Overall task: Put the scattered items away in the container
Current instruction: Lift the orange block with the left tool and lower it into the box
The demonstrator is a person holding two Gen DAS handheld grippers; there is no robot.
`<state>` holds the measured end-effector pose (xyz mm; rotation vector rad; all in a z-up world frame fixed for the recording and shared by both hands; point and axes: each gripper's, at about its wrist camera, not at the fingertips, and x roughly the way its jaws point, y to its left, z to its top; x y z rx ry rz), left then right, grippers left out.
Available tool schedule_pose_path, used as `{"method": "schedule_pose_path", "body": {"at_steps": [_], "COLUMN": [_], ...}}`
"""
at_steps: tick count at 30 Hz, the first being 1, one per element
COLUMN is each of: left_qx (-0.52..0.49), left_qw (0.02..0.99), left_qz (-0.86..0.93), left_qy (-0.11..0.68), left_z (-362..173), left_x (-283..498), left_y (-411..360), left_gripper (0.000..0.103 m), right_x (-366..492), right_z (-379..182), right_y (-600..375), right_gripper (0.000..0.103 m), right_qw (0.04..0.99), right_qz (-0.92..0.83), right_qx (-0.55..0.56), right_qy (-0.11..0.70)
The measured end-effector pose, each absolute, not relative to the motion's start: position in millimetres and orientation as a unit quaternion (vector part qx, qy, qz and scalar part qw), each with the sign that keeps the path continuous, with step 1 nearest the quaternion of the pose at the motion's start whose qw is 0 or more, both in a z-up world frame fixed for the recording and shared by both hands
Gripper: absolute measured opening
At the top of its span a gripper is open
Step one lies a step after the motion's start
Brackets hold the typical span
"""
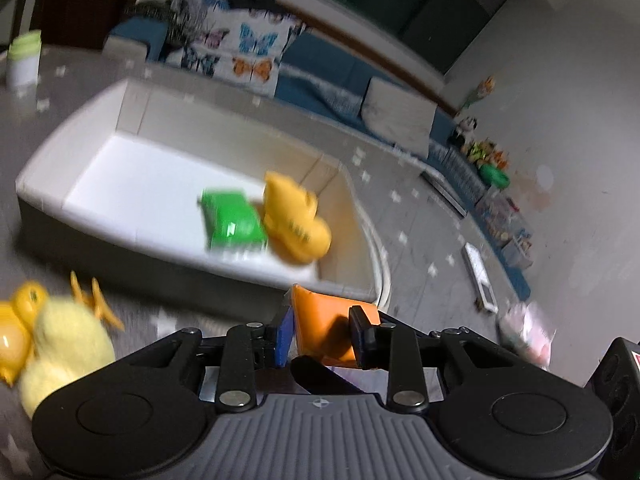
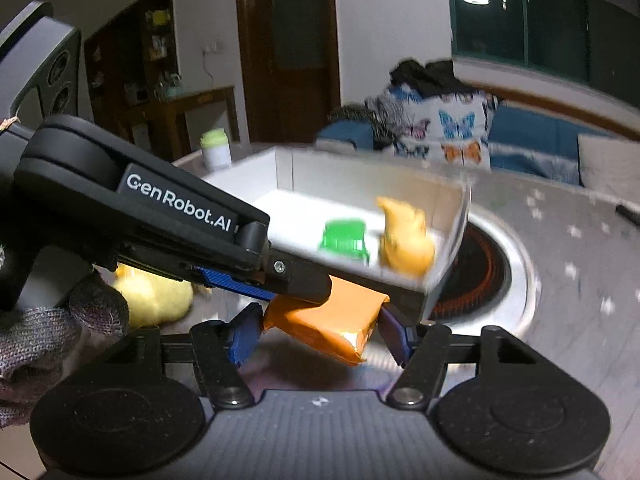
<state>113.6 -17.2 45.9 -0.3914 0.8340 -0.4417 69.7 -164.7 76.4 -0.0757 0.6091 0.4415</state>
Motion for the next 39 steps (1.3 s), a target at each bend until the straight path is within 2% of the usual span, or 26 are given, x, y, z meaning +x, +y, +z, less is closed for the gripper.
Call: {"method": "schedule_pose_path", "body": {"at_steps": [7, 19, 29, 39], "left_qx": [-0.192, -0.208, -0.216, -0.217], "left_qw": [0.882, 0.858, 0.849, 0.852], "left_qz": [-0.203, -0.191, -0.192, -0.191], "left_qy": [0.381, 0.428, 0.442, 0.436], "left_z": [60.2, 23.1, 4.7, 8.3], "left_x": [150.3, 210.3, 218.9, 212.6], "left_y": [-13.8, -5.7, -2.7, -0.2], "left_gripper": [0.032, 0.032, 0.032, 0.032], "right_x": [107.5, 178.5, 183.6, 173.3], "right_z": [100.4, 76.0, 62.0, 66.5], "right_y": [-161.1, -153.6, -144.7, -143.7], "right_gripper": [0.064, 0.064, 0.064, 0.064], "right_qw": [0.934, 0.915, 0.912, 0.919], "right_qz": [0.226, 0.224, 0.213, 0.204], "right_qx": [-0.037, -0.017, -0.043, -0.055], "right_qy": [0.275, 0.334, 0.348, 0.333]}}
